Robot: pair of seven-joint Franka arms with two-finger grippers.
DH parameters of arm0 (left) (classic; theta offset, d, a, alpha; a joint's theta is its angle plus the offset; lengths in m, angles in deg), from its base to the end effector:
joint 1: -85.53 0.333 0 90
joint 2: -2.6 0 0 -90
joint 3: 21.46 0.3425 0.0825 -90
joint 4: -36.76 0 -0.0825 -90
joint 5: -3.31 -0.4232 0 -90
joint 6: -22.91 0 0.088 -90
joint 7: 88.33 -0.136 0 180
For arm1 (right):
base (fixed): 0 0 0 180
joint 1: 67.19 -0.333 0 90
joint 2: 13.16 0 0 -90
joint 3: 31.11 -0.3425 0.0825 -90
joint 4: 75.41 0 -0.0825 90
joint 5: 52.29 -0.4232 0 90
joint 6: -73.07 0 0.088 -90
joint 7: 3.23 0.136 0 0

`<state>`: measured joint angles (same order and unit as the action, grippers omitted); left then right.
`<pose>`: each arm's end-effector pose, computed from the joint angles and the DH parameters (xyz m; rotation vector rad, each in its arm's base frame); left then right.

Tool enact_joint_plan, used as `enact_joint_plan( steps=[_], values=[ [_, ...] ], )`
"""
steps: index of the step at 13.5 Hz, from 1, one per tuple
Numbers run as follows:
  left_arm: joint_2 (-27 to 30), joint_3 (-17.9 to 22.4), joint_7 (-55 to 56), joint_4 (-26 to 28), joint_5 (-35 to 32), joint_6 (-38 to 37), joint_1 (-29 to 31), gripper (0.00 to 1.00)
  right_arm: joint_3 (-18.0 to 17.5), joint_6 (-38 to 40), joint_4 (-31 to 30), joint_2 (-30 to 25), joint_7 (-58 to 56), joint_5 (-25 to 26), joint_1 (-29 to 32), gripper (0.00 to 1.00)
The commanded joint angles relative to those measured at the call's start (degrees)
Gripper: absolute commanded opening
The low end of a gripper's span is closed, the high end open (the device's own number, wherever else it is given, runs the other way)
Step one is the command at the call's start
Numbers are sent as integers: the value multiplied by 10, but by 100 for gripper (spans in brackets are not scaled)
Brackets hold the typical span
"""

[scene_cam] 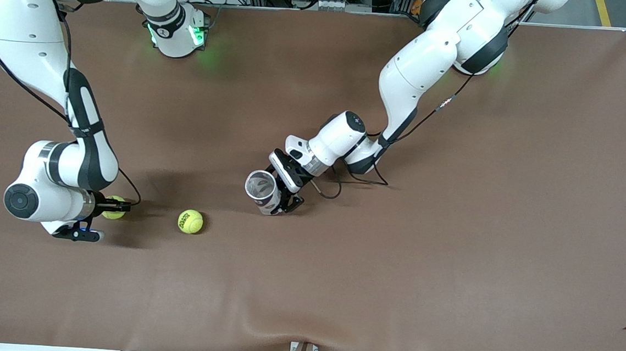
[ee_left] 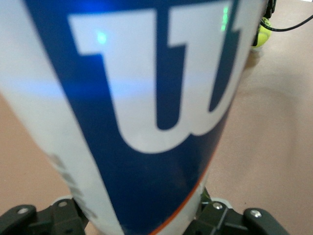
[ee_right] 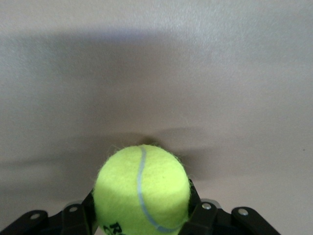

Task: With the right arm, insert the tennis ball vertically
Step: 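Carry the ball over the can opening and release it with the right gripper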

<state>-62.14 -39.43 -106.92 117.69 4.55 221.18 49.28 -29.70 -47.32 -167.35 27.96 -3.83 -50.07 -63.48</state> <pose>0.5445 -0.6133 0.1132 2.1890 -1.0939 1.1230 0.7061 -0.0646 0.1563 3.0845 -0.0791 -0.3457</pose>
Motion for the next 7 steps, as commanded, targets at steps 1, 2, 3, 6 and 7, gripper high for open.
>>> enact_joint_plan(
  steps=[1, 2, 3, 6, 7],
  values=[
    [-5, 10, 1, -7, 5, 4, -10, 81, -8, 11, 8, -24, 2, -10, -4, 42],
    [-5, 10, 0, -7, 4, 4, -10, 81, -17, 23, 8, -38, 2, -14, -4, 42],
    [-5, 10, 0, -7, 4, 4, -11, 81, -26, 43, 9, -51, 5, -27, -2, 42],
    [-5, 10, 0, -7, 5, 4, -11, 81, -31, 99, 10, -81, 10, -124, -7, 42],
    [-5, 10, 0, -7, 5, 4, -12, 81, -31, 107, 11, -90, 21, -153, -19, 42]
  ],
)
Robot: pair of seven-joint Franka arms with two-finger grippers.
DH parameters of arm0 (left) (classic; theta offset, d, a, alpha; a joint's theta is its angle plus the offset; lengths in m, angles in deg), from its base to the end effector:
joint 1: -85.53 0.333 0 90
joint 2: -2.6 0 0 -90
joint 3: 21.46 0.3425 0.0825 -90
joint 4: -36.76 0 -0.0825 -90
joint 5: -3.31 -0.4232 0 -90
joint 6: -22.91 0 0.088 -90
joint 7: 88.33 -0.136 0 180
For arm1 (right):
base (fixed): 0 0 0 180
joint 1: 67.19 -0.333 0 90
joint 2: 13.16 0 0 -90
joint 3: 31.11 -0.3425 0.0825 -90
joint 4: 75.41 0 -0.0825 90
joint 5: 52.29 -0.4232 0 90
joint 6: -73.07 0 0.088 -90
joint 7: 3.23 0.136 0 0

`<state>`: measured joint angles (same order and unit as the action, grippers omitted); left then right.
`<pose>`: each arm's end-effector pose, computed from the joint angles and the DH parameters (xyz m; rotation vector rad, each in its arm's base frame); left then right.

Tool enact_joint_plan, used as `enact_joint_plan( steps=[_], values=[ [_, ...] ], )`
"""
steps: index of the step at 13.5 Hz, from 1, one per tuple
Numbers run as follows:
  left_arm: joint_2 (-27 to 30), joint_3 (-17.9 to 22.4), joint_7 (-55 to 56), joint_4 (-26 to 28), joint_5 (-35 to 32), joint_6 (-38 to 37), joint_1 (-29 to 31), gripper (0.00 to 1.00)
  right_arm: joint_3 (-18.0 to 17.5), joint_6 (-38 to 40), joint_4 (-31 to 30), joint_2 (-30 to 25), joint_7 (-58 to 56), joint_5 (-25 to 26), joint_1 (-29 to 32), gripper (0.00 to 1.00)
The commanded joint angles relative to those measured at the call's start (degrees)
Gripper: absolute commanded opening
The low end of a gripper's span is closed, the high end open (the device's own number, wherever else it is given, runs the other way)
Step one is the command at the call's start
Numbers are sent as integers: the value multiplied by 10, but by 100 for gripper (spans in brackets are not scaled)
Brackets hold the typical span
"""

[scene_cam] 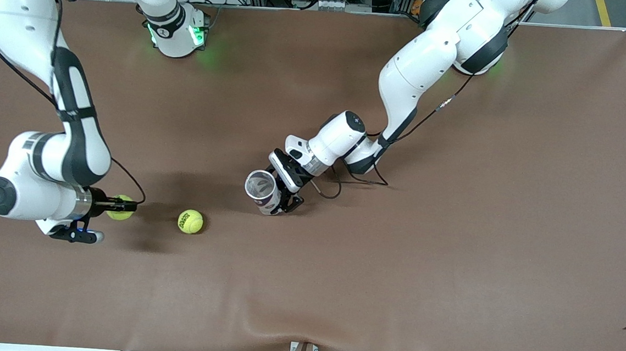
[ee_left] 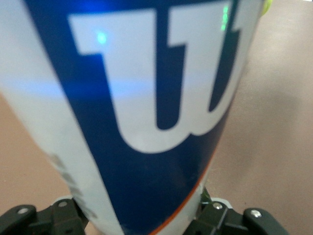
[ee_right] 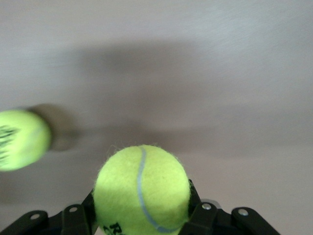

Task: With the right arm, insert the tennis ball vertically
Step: 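Carry the ball over the can opening and release it with the right gripper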

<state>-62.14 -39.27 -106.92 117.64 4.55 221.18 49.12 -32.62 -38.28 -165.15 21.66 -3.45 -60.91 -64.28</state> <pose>0.5441 -0.6138 0.1131 2.1883 -1.0972 1.1245 0.7140 -0.0053 0.2436 -2.9672 0.1406 0.3408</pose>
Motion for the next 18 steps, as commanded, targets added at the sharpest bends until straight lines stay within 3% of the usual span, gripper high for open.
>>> enact_joint_plan(
  steps=[1, 11, 13, 15, 18],
  values=[
    [-5, 8, 0, -6, 5, 4, -11, 81, -2, 18, -9, -33, 51, -58, -25, 42],
    [-5, 8, 0, -6, 6, 4, -11, 81, -13, 117, 114, -50, 559, -62, -221, 42],
    [-5, 8, 0, -6, 6, 4, -11, 81, -12, 112, 123, -49, 619, -61, -246, 42],
    [-5, 8, 0, -6, 6, 4, -11, 81, -12, 111, 124, -47, 645, -60, -262, 50],
    [-5, 8, 0, -6, 5, 4, -11, 81, -11, 74, 124, -41, 667, -61, -271, 50]
  ],
)
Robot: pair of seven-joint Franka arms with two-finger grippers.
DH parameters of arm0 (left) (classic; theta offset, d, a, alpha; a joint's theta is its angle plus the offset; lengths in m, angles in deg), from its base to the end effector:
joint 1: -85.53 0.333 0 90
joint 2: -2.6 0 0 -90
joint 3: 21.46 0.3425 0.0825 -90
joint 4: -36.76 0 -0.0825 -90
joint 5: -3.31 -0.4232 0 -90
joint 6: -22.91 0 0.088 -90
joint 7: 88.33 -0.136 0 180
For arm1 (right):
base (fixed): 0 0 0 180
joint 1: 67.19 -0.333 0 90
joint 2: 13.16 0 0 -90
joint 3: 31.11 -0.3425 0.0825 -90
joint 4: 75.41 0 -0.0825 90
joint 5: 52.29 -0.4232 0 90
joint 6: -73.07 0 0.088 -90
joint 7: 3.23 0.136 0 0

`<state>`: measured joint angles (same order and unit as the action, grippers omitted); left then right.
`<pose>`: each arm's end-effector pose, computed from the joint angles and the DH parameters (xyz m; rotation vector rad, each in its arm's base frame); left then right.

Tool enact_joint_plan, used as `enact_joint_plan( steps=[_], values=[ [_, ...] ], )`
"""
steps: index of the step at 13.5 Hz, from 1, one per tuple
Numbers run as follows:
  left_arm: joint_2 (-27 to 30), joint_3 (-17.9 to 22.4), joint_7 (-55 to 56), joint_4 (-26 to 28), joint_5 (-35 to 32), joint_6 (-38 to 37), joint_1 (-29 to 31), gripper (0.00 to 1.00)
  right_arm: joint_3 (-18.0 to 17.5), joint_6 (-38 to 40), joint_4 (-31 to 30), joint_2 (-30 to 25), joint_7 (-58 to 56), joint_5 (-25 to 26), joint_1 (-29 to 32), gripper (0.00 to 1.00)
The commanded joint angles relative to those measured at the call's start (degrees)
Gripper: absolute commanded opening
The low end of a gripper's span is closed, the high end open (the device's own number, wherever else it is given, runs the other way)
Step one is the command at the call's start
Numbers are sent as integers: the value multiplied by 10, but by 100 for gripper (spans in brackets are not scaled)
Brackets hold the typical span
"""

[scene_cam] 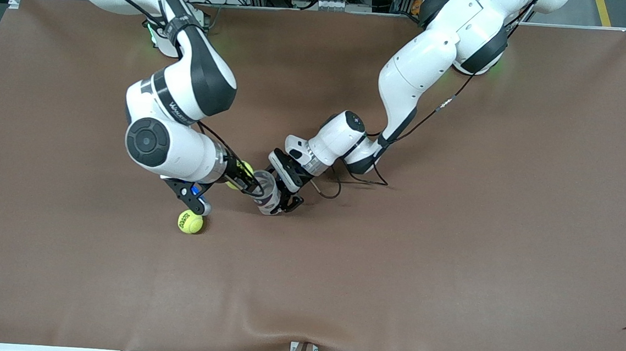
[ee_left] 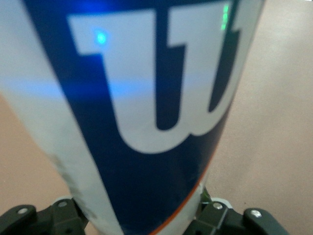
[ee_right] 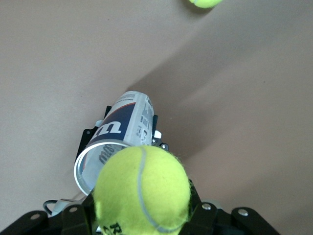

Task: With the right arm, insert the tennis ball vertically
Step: 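Carry the ball over the can opening and release it with the right gripper, then grasp the second yellow tennis ball with the right gripper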

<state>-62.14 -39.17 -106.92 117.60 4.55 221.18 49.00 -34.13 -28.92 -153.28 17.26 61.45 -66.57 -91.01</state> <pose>0.5437 -0.6143 0.1132 2.1875 -1.0996 1.1255 0.6561 0.3559 0.3918 -2.8069 1.0754 0.4051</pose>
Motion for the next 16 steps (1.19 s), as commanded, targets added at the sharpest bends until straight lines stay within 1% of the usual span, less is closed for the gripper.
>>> enact_joint_plan(
  steps=[1, 3, 5, 6, 7, 11, 12, 14, 15, 16],
  values=[
    [-5, 7, 0, -6, 5, 4, -10, 81, 4, -29, 5, 7, 32, -5, -4, 50],
    [-4, 7, 0, -6, 5, 4, -10, 81, 5, -35, 5, 9, 42, -1, -22, 50],
    [-4, 7, 0, -6, 5, 4, -10, 81, 5, -51, 5, 13, 55, -1, -25, 54],
    [-5, 7, 0, -6, 5, 4, -10, 81, 6, -53, 5, 13, 56, -1, -25, 81],
    [-4, 7, 0, -6, 5, 4, -10, 81, 5, -53, 5, 13, 57, -1, -25, 100],
    [-3, 7, 0, -6, 4, 4, -10, 82, 8, -52, 5, 12, 44, 2, -15, 100],
    [-4, 7, 0, -6, 4, 4, -10, 82, 12, -52, 5, 12, 34, 5, -3, 100],
    [-4, 7, -1, -6, 3, 4, -9, 82, 12, -52, 4, 12, -81, 8, 45, 100],
    [-4, 11, -2, -6, 2, 4, -9, 82, 13, -52, -1, 15, -143, 25, 61, 100],
    [-4, 14, -2, -6, 2, 4, -10, 84, 13, -52, -3, 29, -191, 65, 77, 100]
  ],
)
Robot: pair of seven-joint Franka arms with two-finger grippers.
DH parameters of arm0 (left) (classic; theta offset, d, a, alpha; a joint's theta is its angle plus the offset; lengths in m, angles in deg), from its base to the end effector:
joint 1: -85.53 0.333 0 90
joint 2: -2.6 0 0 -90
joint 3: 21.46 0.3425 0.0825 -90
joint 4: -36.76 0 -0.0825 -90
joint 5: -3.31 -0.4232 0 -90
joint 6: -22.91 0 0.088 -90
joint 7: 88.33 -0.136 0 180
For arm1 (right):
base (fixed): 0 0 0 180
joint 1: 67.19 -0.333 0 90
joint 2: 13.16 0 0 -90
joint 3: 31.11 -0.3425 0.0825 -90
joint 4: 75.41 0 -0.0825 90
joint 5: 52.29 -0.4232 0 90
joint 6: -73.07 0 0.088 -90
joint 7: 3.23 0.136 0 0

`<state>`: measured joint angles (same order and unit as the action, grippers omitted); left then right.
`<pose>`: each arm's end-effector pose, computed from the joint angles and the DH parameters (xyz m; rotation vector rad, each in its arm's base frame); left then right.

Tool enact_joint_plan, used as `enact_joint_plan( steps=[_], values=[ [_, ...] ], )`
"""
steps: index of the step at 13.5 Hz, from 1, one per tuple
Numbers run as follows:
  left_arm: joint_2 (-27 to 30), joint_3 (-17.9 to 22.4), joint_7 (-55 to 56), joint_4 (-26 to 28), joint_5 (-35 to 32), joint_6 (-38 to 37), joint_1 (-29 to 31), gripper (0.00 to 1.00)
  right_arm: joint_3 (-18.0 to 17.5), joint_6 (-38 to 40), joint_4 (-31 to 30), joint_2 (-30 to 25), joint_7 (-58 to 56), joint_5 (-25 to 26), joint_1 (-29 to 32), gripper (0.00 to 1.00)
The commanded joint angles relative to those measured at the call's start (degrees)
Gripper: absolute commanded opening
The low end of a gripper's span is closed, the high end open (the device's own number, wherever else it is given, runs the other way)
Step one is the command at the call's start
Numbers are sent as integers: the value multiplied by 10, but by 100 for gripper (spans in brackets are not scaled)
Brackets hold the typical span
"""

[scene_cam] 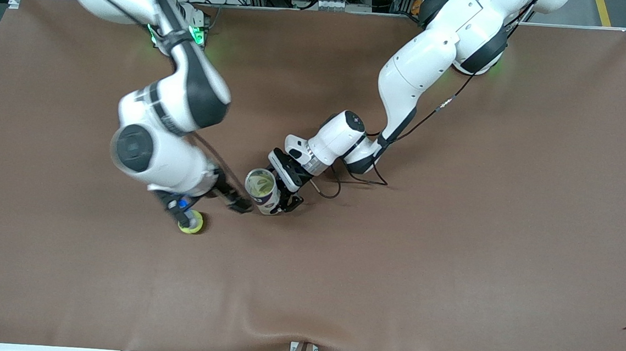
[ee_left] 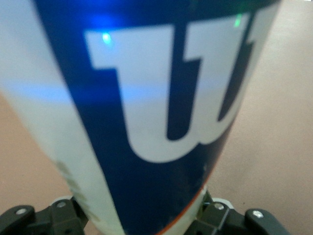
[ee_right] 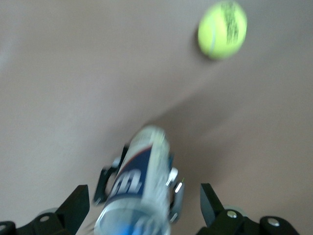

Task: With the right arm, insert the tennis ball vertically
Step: 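Grasp the second yellow tennis ball with the right gripper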

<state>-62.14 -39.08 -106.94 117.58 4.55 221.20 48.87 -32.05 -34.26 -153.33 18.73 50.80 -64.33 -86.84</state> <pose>0.5431 -0.6150 0.1132 2.1864 -1.1025 1.1265 0.7046 0.2854 0.3771 -2.8347 0.9600 0.2408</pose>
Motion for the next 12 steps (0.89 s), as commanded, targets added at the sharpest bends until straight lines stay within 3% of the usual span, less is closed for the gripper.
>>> enact_joint_plan(
  steps=[1, 4, 9, 12],
  values=[
    [-4, 14, -3, -6, 2, 4, -9, 84, -8, 2, -2, 26, -118, 85, 45, 100],
    [-4, 23, -5, -7, -5, 3, -9, 84, -8, -25, -7, 67, -198, 123, 61, 100],
    [-4, 23, -4, -7, -5, 3, -9, 79, -8, -225, -142, 69, -212, 123, 61, 100],
    [-4, 22, -2, -7, -4, 3, -9, 79, -8, -239, -147, 84, -213, 124, 62, 100]
  ],
)
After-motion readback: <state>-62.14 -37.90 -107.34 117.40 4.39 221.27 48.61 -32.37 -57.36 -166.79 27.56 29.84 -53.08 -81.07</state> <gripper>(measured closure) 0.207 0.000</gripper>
